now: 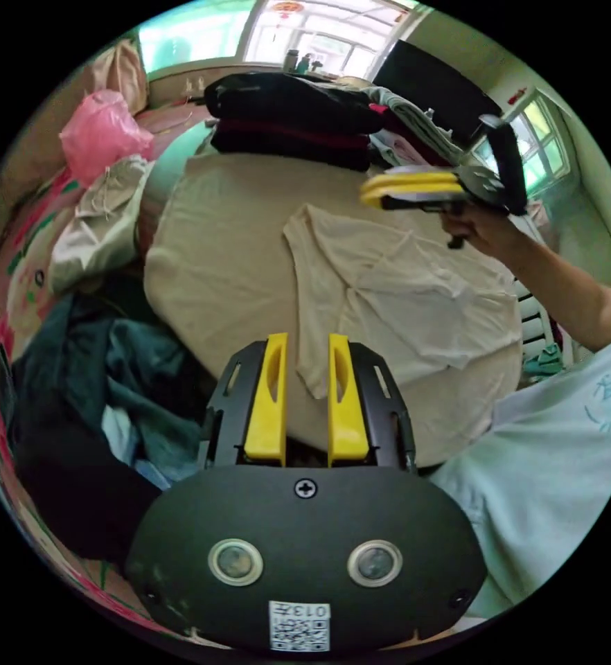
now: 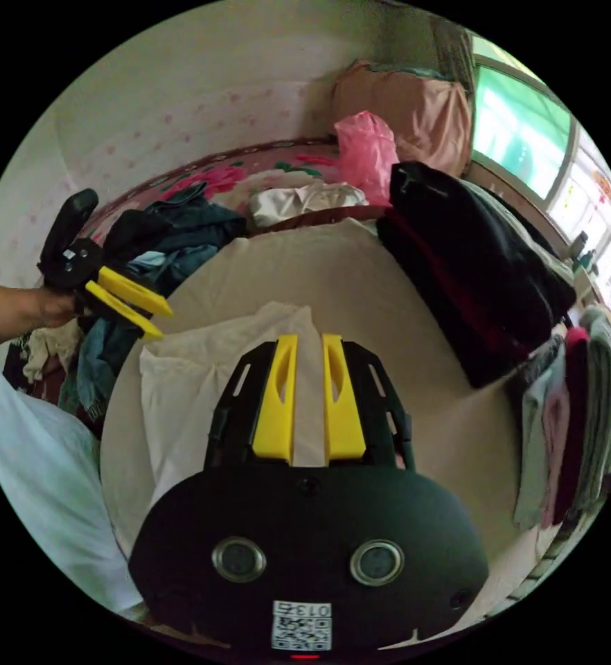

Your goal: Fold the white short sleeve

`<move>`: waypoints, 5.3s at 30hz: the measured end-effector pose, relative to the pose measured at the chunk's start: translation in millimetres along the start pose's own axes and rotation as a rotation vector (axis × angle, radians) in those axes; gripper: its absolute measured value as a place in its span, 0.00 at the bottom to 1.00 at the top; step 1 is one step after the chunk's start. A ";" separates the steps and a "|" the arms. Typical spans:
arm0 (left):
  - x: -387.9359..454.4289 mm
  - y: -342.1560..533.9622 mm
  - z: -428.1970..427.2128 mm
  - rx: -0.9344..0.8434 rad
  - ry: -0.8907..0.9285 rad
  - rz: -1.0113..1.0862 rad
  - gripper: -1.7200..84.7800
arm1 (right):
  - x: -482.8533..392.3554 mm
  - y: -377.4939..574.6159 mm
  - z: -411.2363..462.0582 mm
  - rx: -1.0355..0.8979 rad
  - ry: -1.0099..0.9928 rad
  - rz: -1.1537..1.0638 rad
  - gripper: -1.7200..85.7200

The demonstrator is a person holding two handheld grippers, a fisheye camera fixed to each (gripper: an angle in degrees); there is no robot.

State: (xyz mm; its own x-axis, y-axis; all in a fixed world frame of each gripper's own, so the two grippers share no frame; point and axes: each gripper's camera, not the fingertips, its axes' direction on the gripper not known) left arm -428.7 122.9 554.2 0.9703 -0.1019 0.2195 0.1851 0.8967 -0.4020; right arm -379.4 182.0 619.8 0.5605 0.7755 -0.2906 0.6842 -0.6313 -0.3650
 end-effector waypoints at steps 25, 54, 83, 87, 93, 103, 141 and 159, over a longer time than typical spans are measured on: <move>30.1 35.0 5.7 -0.065 -0.041 -0.090 0.03 | 10.5 -15.2 41.9 -0.208 -0.058 -0.333 0.03; 445.1 -126.0 52.6 0.008 0.634 0.747 0.02 | 120.8 551.9 -260.0 0.016 0.388 0.187 0.03; 606.3 -232.6 170.5 -0.076 0.273 0.810 0.02 | 84.1 908.1 -297.8 0.074 0.273 0.859 0.16; 617.6 -259.4 188.1 -0.082 0.211 0.772 0.02 | 37.6 896.4 -265.6 -0.040 0.240 0.754 0.14; 645.9 -264.7 216.5 -0.154 0.128 0.807 0.02 | 27.7 921.3 -220.7 -0.174 0.214 0.684 0.05; 661.2 -259.9 215.9 -0.110 0.141 0.759 0.02 | 29.2 1003.4 -247.9 -0.080 0.173 0.880 0.06; 654.0 -217.4 138.6 0.053 0.000 0.872 0.02 | 93.4 953.1 -280.3 0.111 0.337 0.983 0.04; 681.3 -130.3 148.0 -0.134 0.094 1.114 0.02 | 19.6 907.5 -236.6 0.055 0.249 1.087 0.02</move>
State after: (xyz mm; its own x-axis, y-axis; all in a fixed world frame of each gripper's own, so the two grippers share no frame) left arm 185.1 0.4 887.7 0.6120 0.6896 -0.3872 -0.7822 0.4552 -0.4255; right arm 362.9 -377.2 492.1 0.9304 -0.2161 -0.2961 -0.2452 -0.9673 -0.0646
